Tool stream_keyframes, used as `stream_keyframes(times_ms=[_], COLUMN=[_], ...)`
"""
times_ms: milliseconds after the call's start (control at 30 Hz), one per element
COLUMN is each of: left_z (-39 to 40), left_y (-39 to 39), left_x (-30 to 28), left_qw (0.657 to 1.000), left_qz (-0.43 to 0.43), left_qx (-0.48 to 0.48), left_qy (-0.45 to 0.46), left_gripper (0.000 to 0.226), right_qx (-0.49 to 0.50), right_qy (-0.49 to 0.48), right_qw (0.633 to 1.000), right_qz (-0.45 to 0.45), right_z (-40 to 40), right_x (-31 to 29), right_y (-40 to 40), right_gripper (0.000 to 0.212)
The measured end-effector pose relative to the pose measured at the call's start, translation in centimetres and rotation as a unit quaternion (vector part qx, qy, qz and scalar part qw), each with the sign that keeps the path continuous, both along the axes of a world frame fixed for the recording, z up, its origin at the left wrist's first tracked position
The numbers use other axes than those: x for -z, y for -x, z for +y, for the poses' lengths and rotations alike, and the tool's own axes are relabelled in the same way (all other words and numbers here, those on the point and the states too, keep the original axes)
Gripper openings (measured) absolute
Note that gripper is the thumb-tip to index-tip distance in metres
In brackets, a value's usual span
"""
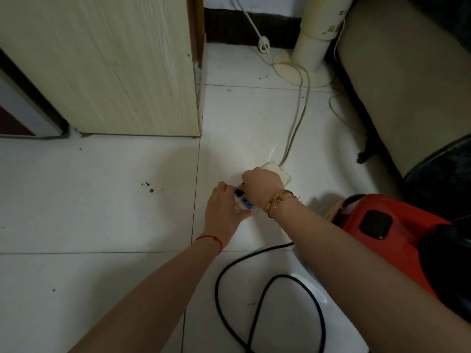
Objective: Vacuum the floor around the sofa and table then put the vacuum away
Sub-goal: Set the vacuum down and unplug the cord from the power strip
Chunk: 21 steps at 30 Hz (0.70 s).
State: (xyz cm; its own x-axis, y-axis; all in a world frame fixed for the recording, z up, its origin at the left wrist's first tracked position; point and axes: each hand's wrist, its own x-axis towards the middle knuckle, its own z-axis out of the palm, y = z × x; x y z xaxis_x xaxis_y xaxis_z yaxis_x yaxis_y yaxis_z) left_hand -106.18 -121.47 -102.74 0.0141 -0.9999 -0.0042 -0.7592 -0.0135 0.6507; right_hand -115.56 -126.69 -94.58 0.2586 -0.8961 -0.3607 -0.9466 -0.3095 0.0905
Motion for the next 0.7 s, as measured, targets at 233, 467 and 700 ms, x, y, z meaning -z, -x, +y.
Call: stream_keyframes(times_ms=[233, 467, 700], left_z=[-0.4, -0.5, -0.2], left_y=[-0.3, -0.4, 0.1], left_x=[-0.4, -0.1, -0.6], left_qw=[1.0, 1.0, 0.999], left_qz=[-0.01, 0.008, -0.024], left_qx=[0.01, 0.001, 0.019], left_qy=[-0.018, -0.022, -0.044], left_gripper=[0.055, 0.062, 0.054], right_qx=[0.073, 0.165, 0.255], right_qy=[-0.069, -0.08, -0.074], right_qw=[0.992, 0.96, 0.9], right_qz=[-0.075, -0.211, -0.347], right_z=[-0.6, -2.8, -0.8], right_x=[-0.4, -2.7, -3.3], right_y=[-0.3, 0.0, 3.0], right_gripper=[0.03, 0.033, 0.032])
